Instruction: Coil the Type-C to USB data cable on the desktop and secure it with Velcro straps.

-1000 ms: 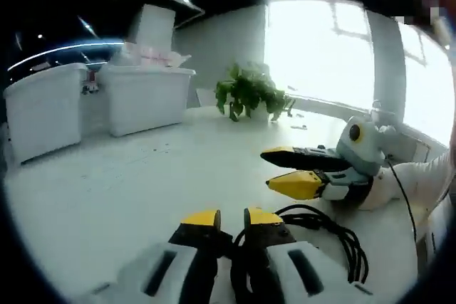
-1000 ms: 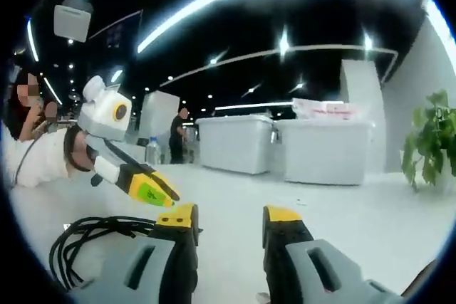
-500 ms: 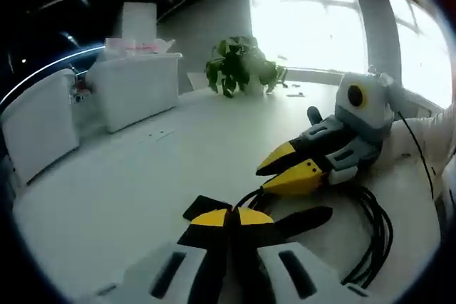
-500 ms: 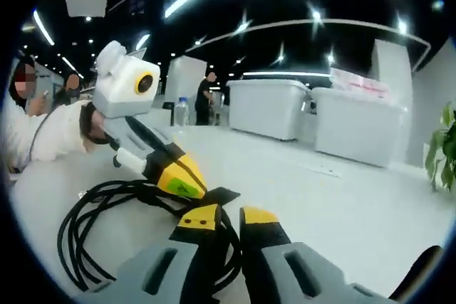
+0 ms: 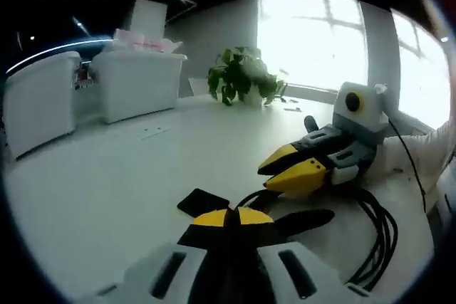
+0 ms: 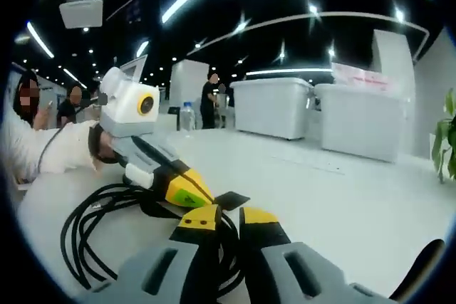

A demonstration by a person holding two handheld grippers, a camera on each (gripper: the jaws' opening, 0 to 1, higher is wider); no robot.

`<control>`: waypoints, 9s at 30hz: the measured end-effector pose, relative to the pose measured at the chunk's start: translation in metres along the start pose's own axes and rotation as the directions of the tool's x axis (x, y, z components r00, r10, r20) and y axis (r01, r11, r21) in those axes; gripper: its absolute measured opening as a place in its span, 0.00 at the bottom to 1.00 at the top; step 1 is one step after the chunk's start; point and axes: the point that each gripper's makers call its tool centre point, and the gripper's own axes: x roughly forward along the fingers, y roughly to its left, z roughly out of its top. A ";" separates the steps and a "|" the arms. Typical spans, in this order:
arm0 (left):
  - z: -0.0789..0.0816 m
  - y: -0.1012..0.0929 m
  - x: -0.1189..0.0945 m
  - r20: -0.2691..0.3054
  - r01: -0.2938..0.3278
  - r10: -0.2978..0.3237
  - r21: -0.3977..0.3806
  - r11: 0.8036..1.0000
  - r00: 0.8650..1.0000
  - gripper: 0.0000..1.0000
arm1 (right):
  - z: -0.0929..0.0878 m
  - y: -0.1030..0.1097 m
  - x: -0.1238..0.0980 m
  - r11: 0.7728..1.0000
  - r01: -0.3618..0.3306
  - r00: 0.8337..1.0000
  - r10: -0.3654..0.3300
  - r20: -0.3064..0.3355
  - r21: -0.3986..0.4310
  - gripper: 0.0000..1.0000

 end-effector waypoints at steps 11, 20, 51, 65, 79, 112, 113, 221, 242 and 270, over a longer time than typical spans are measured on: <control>-0.001 0.000 0.000 0.030 0.040 -0.039 -0.050 0.998 0.999 0.04 | 0.005 0.061 -0.015 0.947 -0.247 0.967 0.254 0.008 -0.205 0.29; -0.002 -0.003 0.000 0.036 0.047 -0.044 -0.064 0.997 0.998 0.04 | 0.018 0.051 -0.014 0.959 -0.196 0.976 0.211 0.059 -0.203 0.03; 0.004 0.025 0.012 0.111 0.008 -0.020 0.112 0.994 0.994 0.04 | 0.027 0.051 -0.007 0.966 -0.200 0.972 0.217 0.094 -0.161 0.02; 0.004 0.028 0.012 0.119 0.007 -0.018 0.088 0.996 0.993 0.04 | 0.031 0.017 0.029 0.989 -0.145 0.987 0.144 0.069 0.015 0.01; 0.002 0.034 0.012 0.110 -0.009 0.001 0.069 0.998 0.994 0.06 | -0.002 -0.004 0.058 0.992 -0.127 0.990 0.128 -0.064 0.019 0.00; 0.002 0.042 0.013 0.120 -0.051 0.043 0.065 0.997 0.992 0.08 | -0.028 -0.019 0.070 0.982 -0.171 0.963 0.150 -0.225 -0.079 0.03; 0.002 0.042 0.013 0.122 -0.051 0.043 0.066 0.996 0.992 0.08 | -0.026 -0.020 0.070 0.981 -0.170 0.966 0.146 -0.213 -0.097 0.06; 0.024 -0.028 -0.098 0.426 -0.062 0.105 -0.112 0.992 0.898 0.07 | 0.033 -0.011 -0.023 0.954 -0.021 0.983 -0.035 0.182 0.299 0.47; 0.003 -0.032 -0.092 0.336 -0.027 0.039 -0.043 0.999 0.941 0.38 | 0.002 0.011 -0.048 0.993 -0.037 0.998 0.032 0.052 0.108 0.43; -0.002 -0.046 -0.089 0.309 -0.010 0.014 -0.014 1.000 0.951 0.40 | -0.003 0.017 -0.049 0.999 -0.031 0.999 0.031 0.018 0.027 0.42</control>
